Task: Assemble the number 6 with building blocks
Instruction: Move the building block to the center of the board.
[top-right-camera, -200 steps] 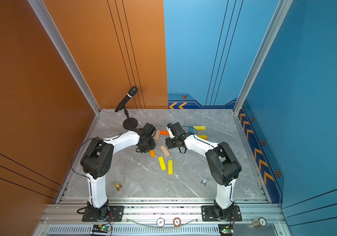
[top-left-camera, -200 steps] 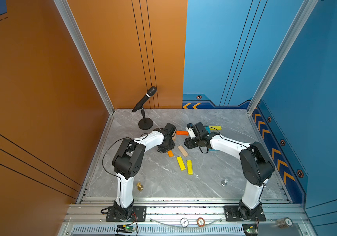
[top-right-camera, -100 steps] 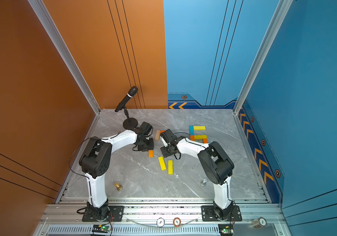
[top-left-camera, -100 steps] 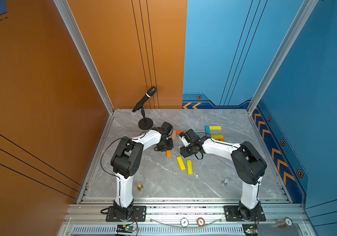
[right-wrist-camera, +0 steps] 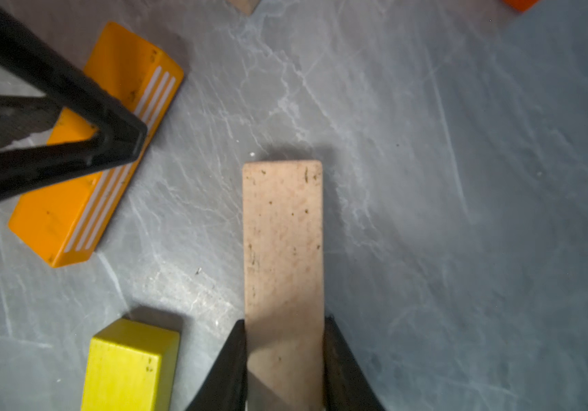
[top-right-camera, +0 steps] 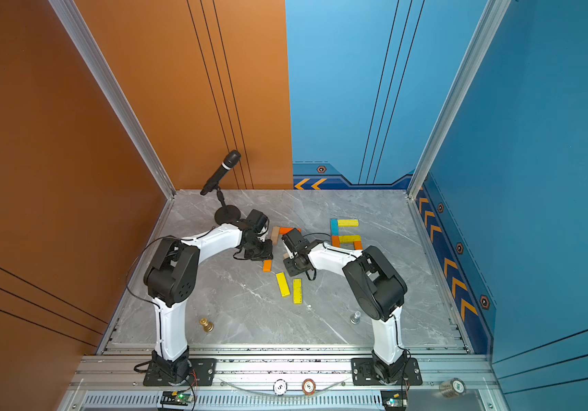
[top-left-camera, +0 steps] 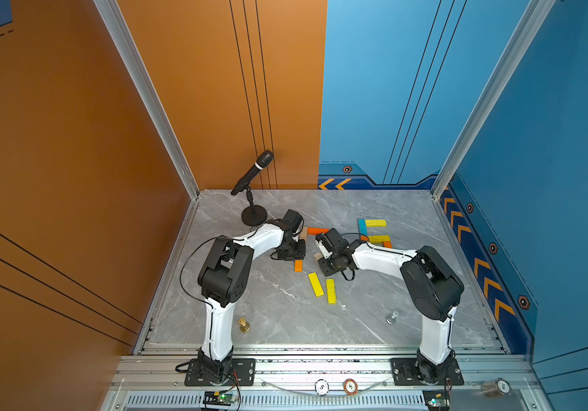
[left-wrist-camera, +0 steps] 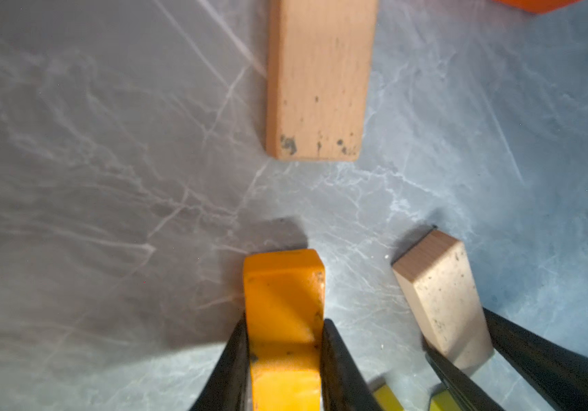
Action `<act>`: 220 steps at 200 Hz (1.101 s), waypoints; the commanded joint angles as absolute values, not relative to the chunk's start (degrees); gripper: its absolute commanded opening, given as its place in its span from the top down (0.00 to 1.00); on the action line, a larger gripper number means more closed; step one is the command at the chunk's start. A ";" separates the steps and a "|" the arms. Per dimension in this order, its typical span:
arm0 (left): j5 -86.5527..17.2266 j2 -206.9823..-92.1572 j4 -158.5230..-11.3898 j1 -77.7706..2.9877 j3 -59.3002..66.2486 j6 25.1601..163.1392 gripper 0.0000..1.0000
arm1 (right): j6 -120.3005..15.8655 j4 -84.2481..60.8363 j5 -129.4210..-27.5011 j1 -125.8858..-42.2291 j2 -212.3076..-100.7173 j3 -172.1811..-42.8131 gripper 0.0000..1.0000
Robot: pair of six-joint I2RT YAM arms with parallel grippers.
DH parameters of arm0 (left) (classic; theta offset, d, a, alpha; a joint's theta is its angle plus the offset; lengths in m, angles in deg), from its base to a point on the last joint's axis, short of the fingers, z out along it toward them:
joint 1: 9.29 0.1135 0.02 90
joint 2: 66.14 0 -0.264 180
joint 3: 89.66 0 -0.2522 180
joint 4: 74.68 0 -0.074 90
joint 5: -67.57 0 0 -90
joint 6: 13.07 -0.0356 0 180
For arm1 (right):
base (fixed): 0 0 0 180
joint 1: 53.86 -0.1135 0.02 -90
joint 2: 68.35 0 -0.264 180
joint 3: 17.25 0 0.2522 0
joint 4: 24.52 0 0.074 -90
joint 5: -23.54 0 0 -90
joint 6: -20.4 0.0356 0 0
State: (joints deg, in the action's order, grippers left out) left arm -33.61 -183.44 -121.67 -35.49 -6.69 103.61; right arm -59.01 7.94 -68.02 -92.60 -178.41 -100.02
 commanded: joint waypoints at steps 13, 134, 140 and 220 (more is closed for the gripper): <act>-34.50 -185.91 -124.82 -35.66 -10.00 99.08 0.70 | -57.57 7.52 -66.87 -91.18 -174.66 -95.17 0.70; -30.00 -186.79 -128.87 -36.62 -16.05 96.93 0.56 | -57.40 4.55 -68.43 -89.89 -171.10 -92.58 0.69; -30.01 -185.89 -128.89 -36.71 -16.06 97.13 0.53 | -57.47 4.49 -68.50 -89.80 -171.06 -92.57 0.68; -27.94 -169.45 -128.68 -37.31 -6.10 98.59 0.38 | -56.99 3.73 -69.35 -88.90 -170.69 -92.45 0.67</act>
State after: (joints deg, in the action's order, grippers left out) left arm -30.12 -173.93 -127.27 -36.73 -10.60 97.94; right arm -57.92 5.04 -68.20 -89.14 -173.34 -93.09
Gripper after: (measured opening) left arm 0.635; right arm 0.324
